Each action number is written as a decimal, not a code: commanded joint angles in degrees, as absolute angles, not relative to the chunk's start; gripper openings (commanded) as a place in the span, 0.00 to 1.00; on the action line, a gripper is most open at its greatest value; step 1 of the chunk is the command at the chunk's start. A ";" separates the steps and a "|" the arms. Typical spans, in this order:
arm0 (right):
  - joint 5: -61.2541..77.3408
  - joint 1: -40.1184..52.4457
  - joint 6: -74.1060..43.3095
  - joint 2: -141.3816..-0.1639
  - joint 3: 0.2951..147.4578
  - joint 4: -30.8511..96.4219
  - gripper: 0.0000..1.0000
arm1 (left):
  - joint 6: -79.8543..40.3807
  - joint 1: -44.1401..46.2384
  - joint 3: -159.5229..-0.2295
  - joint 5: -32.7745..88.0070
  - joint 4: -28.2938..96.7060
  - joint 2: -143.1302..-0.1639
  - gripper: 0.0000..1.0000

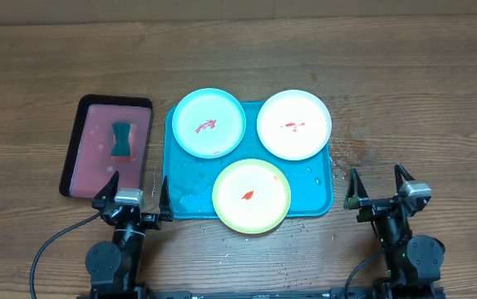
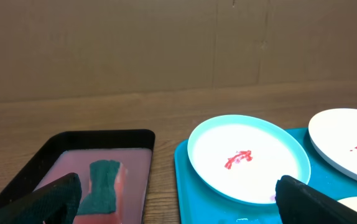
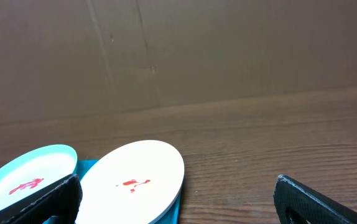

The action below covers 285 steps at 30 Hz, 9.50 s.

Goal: Clean dirty plates on tray and stack at the side

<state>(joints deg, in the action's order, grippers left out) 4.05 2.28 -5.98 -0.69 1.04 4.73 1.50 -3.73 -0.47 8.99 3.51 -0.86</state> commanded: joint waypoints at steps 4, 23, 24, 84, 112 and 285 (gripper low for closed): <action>4.12 2.17 -5.93 -0.16 0.45 4.45 1.00 | 2.17 -3.68 -0.30 8.84 3.64 -0.32 1.00; 4.12 2.17 -5.96 -0.16 0.45 4.45 1.00 | 2.17 -3.66 -0.30 8.84 3.64 -0.32 1.00; 4.12 2.17 -5.96 -0.16 0.45 4.45 1.00 | 2.17 -3.66 -0.30 8.84 3.64 -0.32 1.00; 6.15 2.17 -12.45 -23.14 24.03 16.05 1.00 | -1.45 -3.73 -29.63 1.93 24.97 -29.58 1.00; 19.79 8.08 -12.21 -58.28 53.80 42.13 1.00 | -2.79 -3.75 -54.54 -1.37 43.68 -56.14 1.00; 13.93 26.04 -17.56 -95.88 50.57 40.14 0.24 | 1.39 -9.26 -53.93 17.85 27.68 -81.43 0.04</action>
